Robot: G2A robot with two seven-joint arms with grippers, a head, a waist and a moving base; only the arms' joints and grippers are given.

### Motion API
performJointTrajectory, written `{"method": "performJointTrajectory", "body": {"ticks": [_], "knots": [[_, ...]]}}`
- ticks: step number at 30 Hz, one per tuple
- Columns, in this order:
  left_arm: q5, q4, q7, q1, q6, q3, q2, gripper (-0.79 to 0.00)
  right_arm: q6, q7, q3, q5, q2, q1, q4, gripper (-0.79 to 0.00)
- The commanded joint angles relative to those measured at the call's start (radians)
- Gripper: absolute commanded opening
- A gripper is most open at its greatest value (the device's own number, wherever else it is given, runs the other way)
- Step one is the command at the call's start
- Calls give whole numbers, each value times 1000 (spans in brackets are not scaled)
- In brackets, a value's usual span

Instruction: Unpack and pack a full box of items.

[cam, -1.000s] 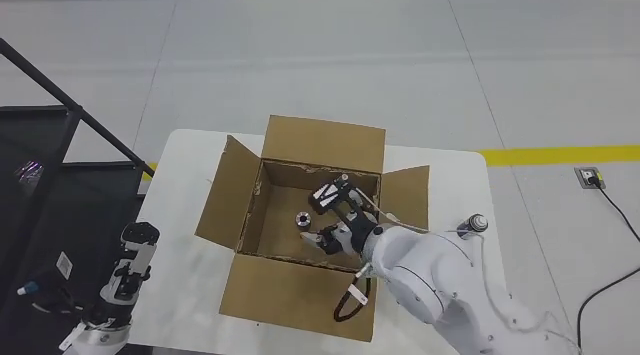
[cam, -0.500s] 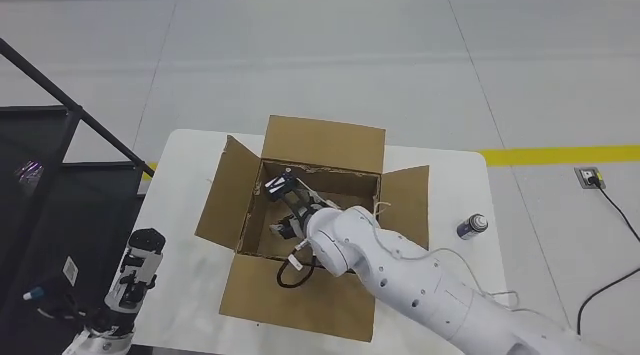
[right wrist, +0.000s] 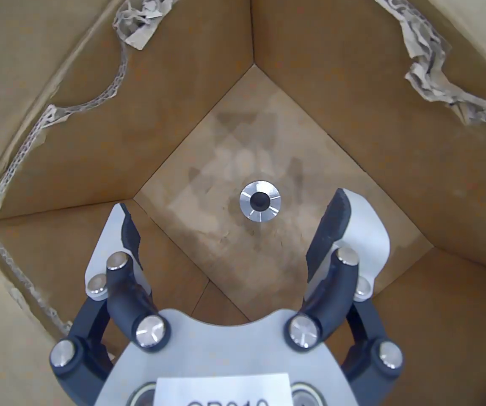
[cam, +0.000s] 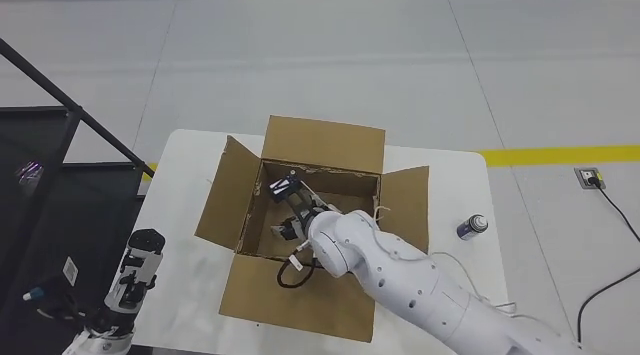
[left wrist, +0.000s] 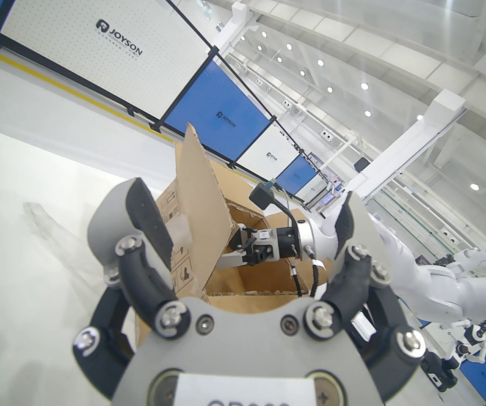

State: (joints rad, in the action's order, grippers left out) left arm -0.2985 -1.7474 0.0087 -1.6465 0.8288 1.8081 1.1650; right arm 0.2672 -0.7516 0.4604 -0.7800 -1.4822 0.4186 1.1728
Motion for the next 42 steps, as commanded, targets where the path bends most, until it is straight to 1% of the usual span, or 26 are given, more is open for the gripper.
{"method": "performJointTrajectory", "body": {"ticks": [1,4,9,13,14,15,16,18,20,21,22,24,25,30,34,38,42], "knots": [[0,0,0,0,0,0,0,0,9,-6,-7,13,-21,-16,-61,0],[0,0,0,0,0,0,0,0,25,-6,-21,37,-60,-44,-163,0],[0,0,0,0,0,0,0,0,-19,10,-48,88,-133,-85,-334,0],[0,0,0,0,0,0,0,0,-55,34,-63,114,-186,-107,-437,0],[0,0,0,0,0,0,0,0,-61,35,-68,114,-197,-112,-458,-320],[0,0,0,0,0,0,0,0,-66,37,-71,115,-208,-116,-476,-431],[0,0,0,0,0,0,0,0,-69,39,-73,115,-217,-120,-492,-459],[0,0,0,0,0,0,0,0,-75,38,-76,115,-235,-126,-521,-573],[0,0,0,0,0,0,0,0,-80,29,-78,115,-250,-131,-547,-640],[0,0,0,0,0,0,0,0,-82,30,-78,113,-256,-132,-560,-696],[0,0,0,0,0,0,0,0,-85,28,-78,113,-262,-132,-572,-723],[0,0,0,0,0,0,0,0,-88,28,-75,111,-273,-136,-597,-751],[0,0,0,0,0,0,0,0,-91,30,-74,110,-277,-137,-608,-785],[0,0,0,0,0,0,0,0,-78,52,-63,94,-294,-143,-628,-785],[0,0,0,0,0,0,0,0,-29,56,-60,47,-295,-142,-584,-785],[0,0,0,0,0,0,0,0,67,35,-52,-30,-277,-127,-464,-785],[0,0,0,0,0,0,0,0,192,-21,-29,-152,-233,-81,-267,-785]]}}
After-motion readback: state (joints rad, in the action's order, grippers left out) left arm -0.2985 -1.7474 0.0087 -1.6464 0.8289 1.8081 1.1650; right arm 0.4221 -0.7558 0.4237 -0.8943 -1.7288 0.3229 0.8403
